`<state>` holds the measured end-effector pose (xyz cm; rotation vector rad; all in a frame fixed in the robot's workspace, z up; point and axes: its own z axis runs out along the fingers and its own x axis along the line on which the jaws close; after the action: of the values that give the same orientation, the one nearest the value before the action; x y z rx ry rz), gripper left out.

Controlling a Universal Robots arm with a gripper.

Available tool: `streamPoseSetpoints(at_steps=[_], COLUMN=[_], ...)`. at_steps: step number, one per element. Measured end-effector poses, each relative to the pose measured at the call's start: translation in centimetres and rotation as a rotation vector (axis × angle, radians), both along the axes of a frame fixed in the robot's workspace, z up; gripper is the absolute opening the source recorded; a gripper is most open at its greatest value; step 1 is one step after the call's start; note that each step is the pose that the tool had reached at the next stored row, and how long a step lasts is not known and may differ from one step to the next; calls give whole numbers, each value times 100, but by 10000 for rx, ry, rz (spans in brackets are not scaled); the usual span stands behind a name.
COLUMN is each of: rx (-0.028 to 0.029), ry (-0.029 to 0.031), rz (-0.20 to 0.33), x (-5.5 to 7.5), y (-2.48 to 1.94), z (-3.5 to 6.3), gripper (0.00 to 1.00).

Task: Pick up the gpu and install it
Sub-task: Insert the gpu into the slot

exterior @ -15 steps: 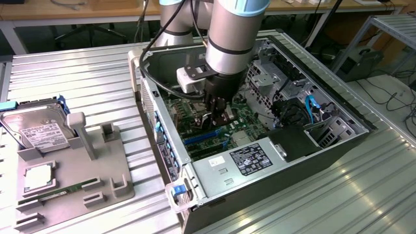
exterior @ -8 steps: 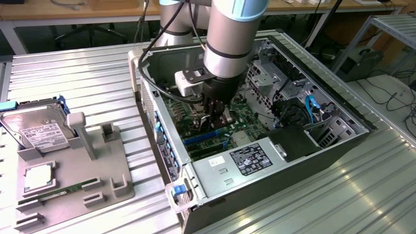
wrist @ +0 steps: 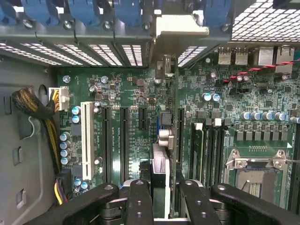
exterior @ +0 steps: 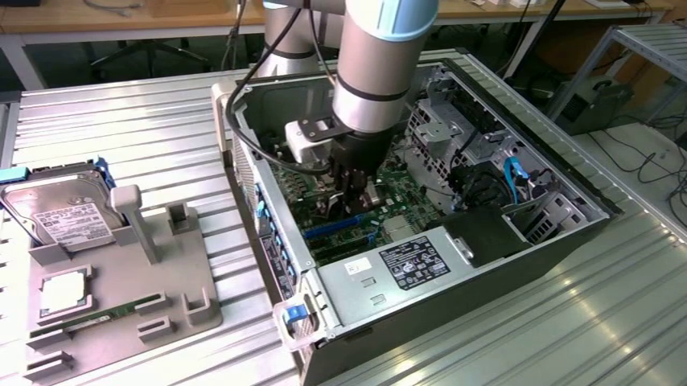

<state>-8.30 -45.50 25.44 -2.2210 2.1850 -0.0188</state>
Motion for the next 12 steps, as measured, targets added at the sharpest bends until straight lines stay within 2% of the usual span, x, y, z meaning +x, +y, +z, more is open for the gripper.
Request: streamPoseSetpoints(at_steps=[12], rx=[2], ry=[-1], rz=[-1], x=[-27], y=[0], z=[-74], gripper=[28])
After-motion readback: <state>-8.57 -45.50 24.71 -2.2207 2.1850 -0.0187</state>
